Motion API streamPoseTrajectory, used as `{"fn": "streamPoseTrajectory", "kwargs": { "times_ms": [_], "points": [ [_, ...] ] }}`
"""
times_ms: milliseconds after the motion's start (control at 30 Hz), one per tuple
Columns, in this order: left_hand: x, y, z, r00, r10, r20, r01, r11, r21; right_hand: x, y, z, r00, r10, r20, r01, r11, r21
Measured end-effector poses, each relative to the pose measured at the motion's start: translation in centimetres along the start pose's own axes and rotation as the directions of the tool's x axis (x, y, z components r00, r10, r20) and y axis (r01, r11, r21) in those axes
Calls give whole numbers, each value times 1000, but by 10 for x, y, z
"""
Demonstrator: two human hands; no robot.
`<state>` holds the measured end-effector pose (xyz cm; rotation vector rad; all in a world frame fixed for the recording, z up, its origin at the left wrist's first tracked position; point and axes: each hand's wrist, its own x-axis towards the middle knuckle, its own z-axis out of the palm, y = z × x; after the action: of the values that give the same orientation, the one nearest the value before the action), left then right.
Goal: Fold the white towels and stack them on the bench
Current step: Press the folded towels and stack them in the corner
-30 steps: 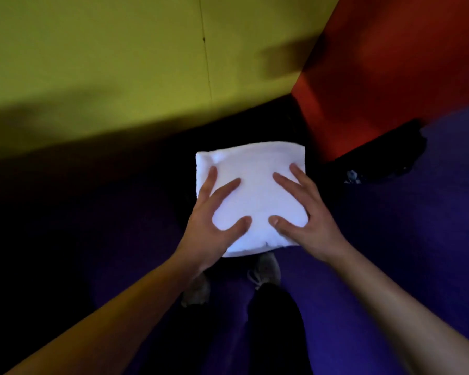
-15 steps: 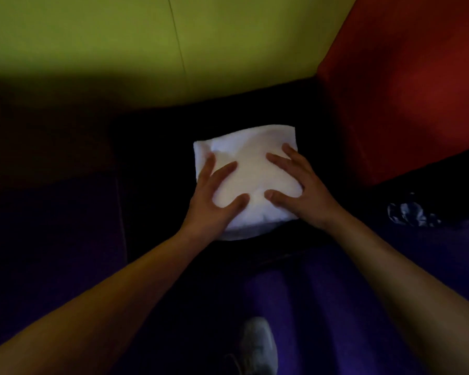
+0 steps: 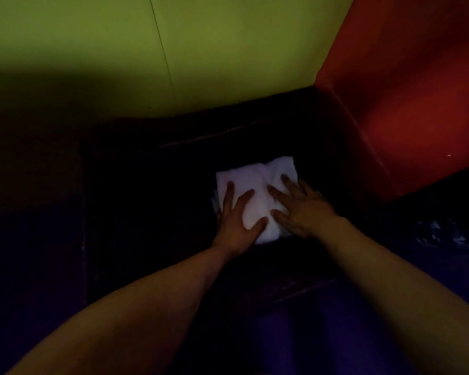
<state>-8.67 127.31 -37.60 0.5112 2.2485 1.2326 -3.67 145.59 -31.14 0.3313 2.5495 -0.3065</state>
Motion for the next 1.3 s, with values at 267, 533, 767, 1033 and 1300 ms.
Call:
{"fn": "streamPoseTrajectory", "kwargs": {
  "times_ms": [267, 533, 767, 1033, 1300],
  "points": [
    [-1, 2, -21, 989, -63, 133, 19, 950, 312, -8, -13, -7, 998, 32, -52, -37, 994, -101],
    [-48, 71, -85, 991, -28, 133, -72, 722, 688, -71, -58, -39, 945, 84, -316, -71, 996, 53],
    [-152, 177, -184, 991, 122, 62, -128, 679, 723, -184, -134, -120, 902, 146, -405, -66, 977, 205],
    [-266, 279, -292, 980, 194, -37, -117, 725, 679, -301, -224, -210, 813, 99, -573, 36, 975, 219],
    [-366, 346, -406, 975, 128, -182, 27, 745, 666, -377, -333, -287, 777, 21, -629, 193, 944, 269]
  ]
}}
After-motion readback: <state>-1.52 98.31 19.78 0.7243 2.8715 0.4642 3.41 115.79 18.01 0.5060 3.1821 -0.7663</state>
